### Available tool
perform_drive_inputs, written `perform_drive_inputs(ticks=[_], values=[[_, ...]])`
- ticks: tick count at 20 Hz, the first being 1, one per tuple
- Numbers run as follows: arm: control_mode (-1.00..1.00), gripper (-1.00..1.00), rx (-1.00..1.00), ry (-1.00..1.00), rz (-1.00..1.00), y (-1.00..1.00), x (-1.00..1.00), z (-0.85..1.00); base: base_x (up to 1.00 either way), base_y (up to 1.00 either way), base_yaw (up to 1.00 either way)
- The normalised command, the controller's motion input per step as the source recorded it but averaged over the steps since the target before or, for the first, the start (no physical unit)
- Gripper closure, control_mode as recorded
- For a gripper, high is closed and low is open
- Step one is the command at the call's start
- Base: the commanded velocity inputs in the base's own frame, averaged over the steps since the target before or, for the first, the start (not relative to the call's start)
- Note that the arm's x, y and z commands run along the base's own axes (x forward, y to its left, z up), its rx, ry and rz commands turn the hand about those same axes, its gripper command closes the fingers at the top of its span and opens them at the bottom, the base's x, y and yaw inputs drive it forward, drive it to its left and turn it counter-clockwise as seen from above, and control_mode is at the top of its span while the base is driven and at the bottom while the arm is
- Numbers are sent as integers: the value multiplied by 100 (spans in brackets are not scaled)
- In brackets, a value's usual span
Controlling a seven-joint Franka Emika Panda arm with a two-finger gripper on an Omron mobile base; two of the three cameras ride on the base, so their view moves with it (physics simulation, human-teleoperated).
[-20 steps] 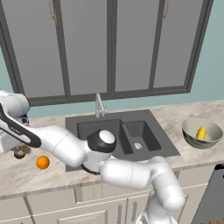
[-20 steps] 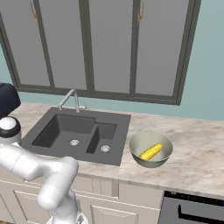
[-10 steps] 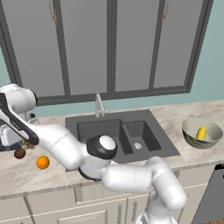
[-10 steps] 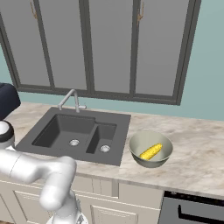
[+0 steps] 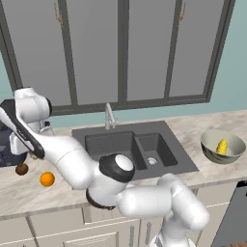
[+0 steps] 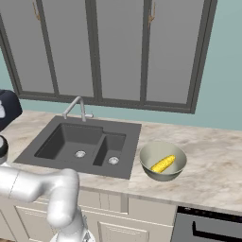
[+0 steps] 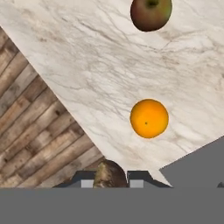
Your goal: There is a mixed pile of frozen fruits and vegetables on the counter. Locate all the frozen vegetables and place the items in a bowl on the counter. Take all the frozen fruits and defrost them in a running sink.
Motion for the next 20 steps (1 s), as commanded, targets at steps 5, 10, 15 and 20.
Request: perform_drive_inputs(ticks=[5,10,15,20], values=[[-100,100,16,-5,-8,-30,0,13,0,0,0],[-100,100,5,3,-11,-36,-2,20,0,0,0],[-100,100,-8,5,-9,-32,-6,16,0,0,0],[-100,100,-11,3,-13,-24,0,4,0,0,0]])
